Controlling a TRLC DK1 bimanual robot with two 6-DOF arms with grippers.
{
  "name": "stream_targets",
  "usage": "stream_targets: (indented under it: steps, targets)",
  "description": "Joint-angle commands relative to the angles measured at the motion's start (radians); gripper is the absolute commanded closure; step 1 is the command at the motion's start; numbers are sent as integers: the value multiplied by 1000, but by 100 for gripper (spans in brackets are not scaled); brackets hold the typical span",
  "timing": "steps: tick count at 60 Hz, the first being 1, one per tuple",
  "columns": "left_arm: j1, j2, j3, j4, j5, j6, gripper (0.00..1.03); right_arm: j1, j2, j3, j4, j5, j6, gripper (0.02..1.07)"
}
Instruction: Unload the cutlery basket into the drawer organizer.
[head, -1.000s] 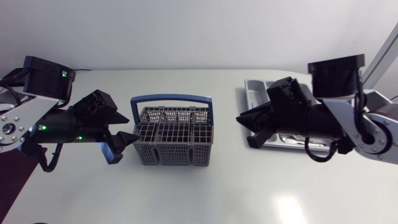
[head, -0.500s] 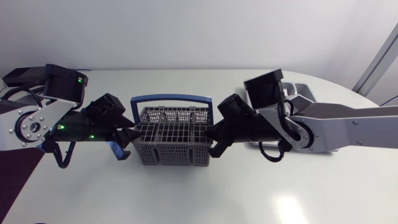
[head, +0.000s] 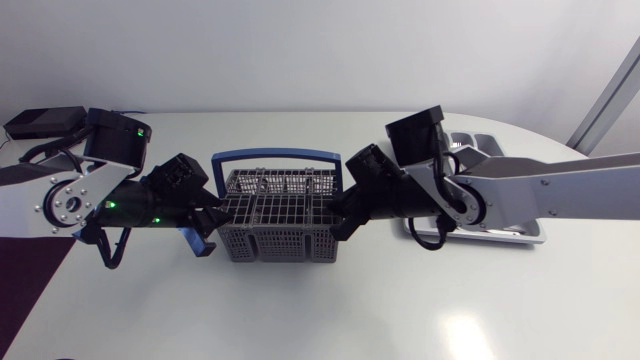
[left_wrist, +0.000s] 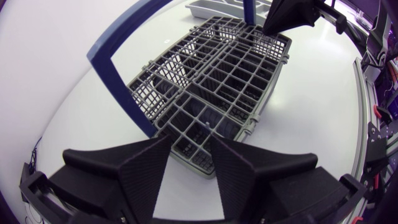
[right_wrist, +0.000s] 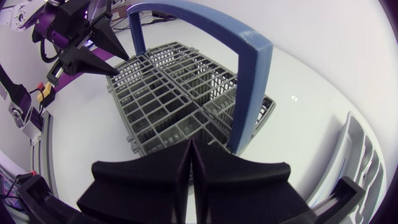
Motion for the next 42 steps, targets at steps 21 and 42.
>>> stream_targets:
  steps: [21, 42]
  targets:
    - [-4, -7, 17, -12, 6, -22, 41, 1, -14, -15, 4, 27, 8, 102]
    - [31, -156, 28, -49, 60, -53, 11, 18, -236, -80, -16, 70, 19, 91]
